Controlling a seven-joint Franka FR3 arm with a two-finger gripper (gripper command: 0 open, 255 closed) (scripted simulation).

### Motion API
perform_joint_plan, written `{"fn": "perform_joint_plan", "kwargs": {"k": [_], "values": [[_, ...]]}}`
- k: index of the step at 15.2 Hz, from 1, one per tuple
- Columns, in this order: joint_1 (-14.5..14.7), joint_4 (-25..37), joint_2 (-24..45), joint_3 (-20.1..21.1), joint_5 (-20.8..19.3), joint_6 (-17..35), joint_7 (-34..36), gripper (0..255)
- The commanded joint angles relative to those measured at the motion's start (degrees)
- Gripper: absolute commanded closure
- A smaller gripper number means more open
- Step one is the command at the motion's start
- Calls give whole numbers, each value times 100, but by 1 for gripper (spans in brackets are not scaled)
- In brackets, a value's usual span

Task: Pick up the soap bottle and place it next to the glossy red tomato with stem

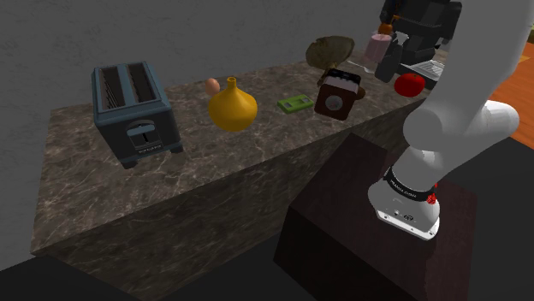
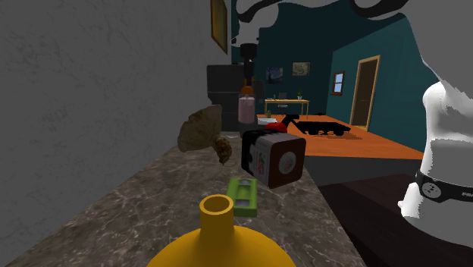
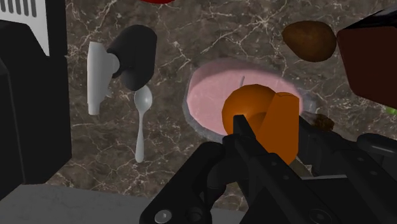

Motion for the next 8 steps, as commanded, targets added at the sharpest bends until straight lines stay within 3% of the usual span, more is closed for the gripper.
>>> {"fn": "perform_joint_plan", "kwargs": {"k": [1, 8], "values": [[41, -242, -48, -1, -19, 199, -6, 255], [123, -859, -97, 11, -29, 765, -24, 255]]}}
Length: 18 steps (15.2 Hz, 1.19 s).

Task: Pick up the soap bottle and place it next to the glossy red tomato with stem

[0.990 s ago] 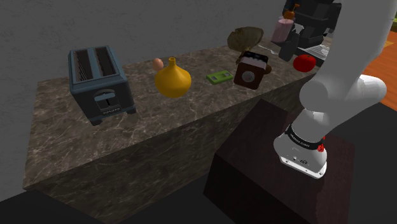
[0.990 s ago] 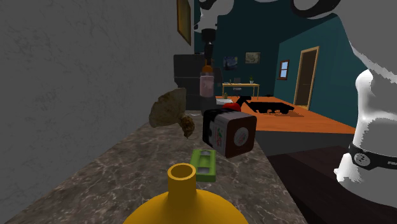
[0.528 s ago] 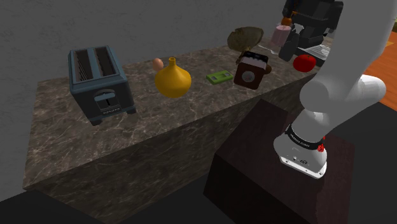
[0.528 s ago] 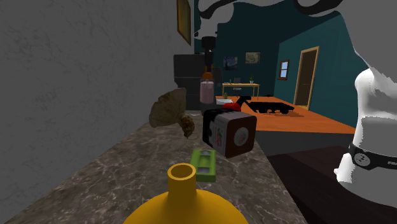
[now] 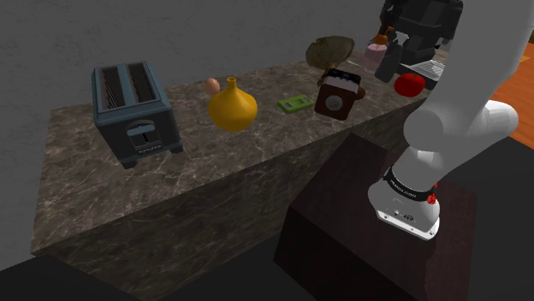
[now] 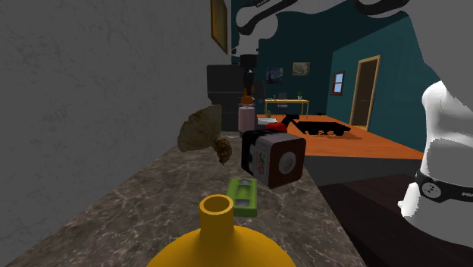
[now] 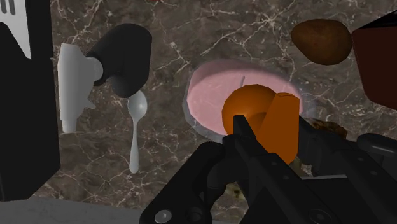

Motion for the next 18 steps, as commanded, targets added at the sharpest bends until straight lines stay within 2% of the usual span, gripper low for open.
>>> {"fn": "perform_joint_plan", "kwargs": {"k": [1, 13, 18], "values": [[13, -157, -5, 2, 3, 156, -15, 255], [63, -927, 110, 52, 83, 1022, -82, 255], [64, -961, 121, 55, 90, 1066, -87, 255]]}}
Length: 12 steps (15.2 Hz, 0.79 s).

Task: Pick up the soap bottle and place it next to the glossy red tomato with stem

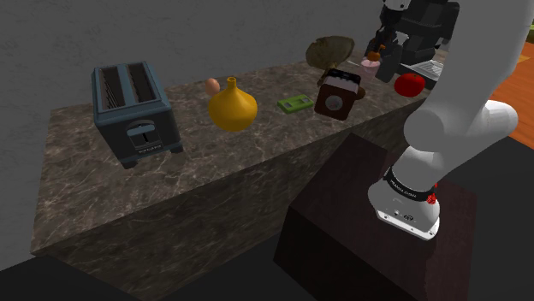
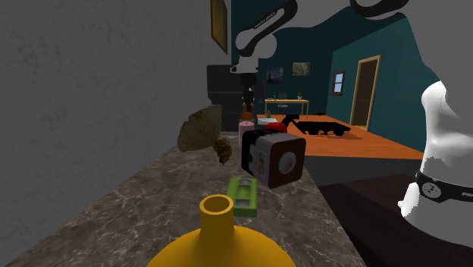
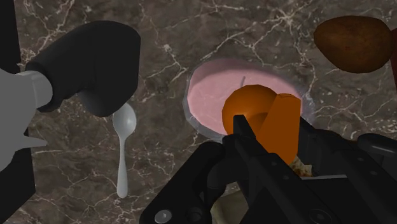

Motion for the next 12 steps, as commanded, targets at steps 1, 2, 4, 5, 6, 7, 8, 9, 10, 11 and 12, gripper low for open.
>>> {"fn": "perform_joint_plan", "kwargs": {"k": [1, 2, 4, 5, 6, 7, 8, 9, 10, 11, 12], "values": [[1, -3, -2, 0, 0, 5, 0, 255], [1, -3, -2, 0, 0, 5, 0, 255], [1, -3, -2, 0, 0, 5, 0, 0], [1, -5, -3, 0, 0, 6, 1, 0], [1, -5, -3, 0, 0, 6, 1, 0], [1, -5, -3, 0, 0, 6, 1, 0], [1, -5, -3, 0, 0, 6, 1, 0], [1, -5, -3, 0, 0, 6, 1, 0], [-1, 130, -45, -14, -26, -166, 19, 0], [-7, 275, -80, -25, -49, -341, 36, 0], [-16, 431, -107, -35, -67, -520, 52, 0]]}}
